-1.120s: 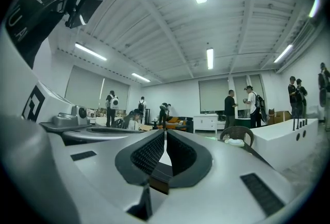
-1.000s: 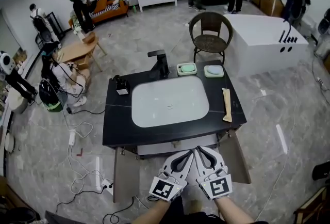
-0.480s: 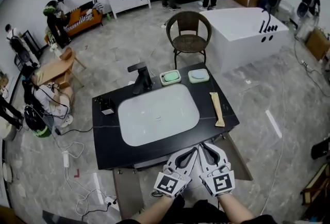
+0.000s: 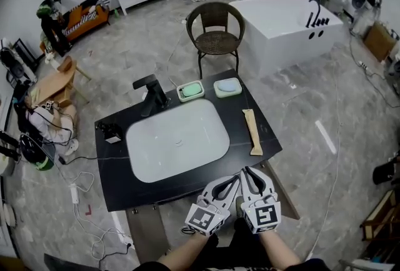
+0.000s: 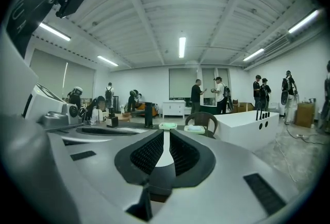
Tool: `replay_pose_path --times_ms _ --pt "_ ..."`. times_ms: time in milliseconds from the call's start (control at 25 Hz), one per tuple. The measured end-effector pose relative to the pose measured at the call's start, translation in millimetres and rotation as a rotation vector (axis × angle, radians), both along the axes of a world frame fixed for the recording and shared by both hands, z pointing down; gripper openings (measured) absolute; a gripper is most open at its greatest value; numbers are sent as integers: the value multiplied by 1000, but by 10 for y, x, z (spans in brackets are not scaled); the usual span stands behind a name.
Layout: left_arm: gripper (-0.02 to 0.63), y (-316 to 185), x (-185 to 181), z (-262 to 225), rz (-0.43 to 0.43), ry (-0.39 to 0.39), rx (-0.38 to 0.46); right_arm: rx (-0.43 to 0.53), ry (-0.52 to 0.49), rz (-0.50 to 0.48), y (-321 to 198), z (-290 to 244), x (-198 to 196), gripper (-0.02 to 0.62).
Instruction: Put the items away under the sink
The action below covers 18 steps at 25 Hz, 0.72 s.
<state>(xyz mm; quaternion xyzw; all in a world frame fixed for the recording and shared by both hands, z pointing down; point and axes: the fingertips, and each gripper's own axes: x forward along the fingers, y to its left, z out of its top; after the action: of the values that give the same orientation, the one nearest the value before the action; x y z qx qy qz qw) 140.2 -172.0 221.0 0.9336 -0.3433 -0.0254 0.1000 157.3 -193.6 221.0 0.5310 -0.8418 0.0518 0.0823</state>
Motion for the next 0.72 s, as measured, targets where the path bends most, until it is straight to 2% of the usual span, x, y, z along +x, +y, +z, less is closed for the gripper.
replay_pose_path --times_ms 120,320,720 --pt "9 -164 137 69 -36 -35 -8 -35 13 -26 -189 110 143 40" --pt "8 -431 317 252 -146 -13 -84 -82 51 -76 -434 326 311 40" --pt "9 -810 541 650 -287 -23 -183 -188 85 -92 -875 759 569 41"
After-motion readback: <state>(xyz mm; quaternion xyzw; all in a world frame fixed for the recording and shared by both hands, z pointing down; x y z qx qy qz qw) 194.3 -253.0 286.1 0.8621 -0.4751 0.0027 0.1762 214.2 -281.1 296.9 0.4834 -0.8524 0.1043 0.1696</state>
